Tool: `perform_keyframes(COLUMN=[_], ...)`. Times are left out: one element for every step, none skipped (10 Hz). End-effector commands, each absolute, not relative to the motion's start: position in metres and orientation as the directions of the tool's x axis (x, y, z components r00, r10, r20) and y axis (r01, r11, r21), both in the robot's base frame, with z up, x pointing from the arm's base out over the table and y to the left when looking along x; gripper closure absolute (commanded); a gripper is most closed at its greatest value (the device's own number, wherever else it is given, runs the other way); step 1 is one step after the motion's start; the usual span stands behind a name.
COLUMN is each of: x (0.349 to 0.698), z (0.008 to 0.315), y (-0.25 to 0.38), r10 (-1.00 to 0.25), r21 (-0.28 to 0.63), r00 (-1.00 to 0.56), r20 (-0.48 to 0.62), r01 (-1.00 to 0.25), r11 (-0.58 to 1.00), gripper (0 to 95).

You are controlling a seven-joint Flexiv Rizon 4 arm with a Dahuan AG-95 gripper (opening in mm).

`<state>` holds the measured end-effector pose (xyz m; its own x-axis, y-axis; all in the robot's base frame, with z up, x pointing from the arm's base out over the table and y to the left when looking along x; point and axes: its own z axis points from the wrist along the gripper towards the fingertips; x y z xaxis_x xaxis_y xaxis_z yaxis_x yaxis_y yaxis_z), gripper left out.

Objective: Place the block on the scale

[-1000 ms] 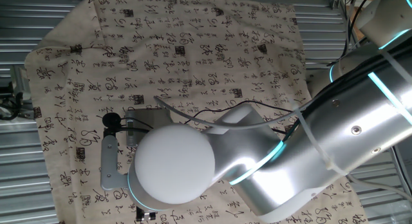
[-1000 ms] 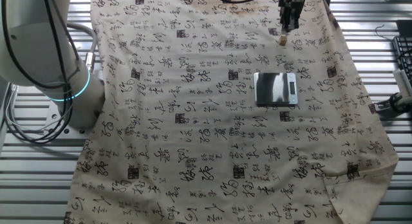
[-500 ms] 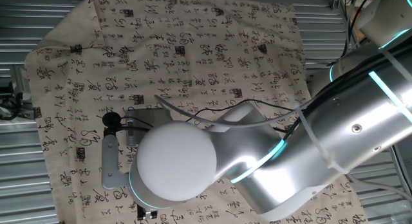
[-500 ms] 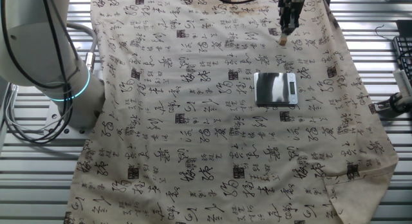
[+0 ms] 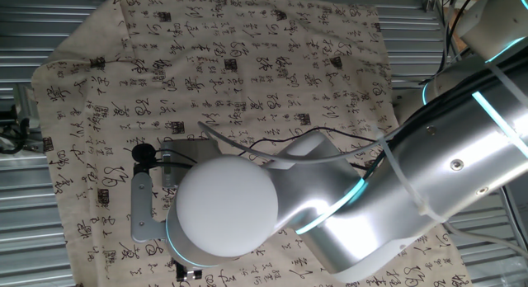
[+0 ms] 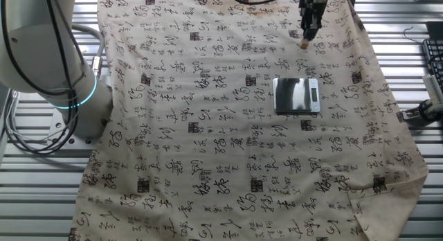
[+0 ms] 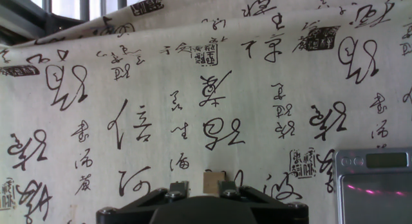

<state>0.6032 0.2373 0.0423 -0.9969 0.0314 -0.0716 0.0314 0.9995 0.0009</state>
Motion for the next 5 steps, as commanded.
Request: perform_keyframes(x=[0.6041, 0.6040, 0.6040, 0.6040, 0.6040], z=[0.0375, 0.0364, 0.0364, 0.0349, 0.0343], y=[0.2380, 0.2380, 0.2380, 0.2381, 0.2381], r10=[0.031, 0.031, 0.031, 0.031, 0.030], r21=[0.002, 0.003, 0.003, 0.004, 0.004], r00=[-0.997, -0.997, -0.997, -0.997, -0.997], r20=[-0.073, -0.073, -0.073, -0.073, -0.073], r01=[0.031, 0.031, 0.031, 0.030, 0.029], r11=[1.000, 1.000, 1.000, 1.000, 1.000], gripper=[57.0, 57.0, 57.0, 57.0, 57.0])
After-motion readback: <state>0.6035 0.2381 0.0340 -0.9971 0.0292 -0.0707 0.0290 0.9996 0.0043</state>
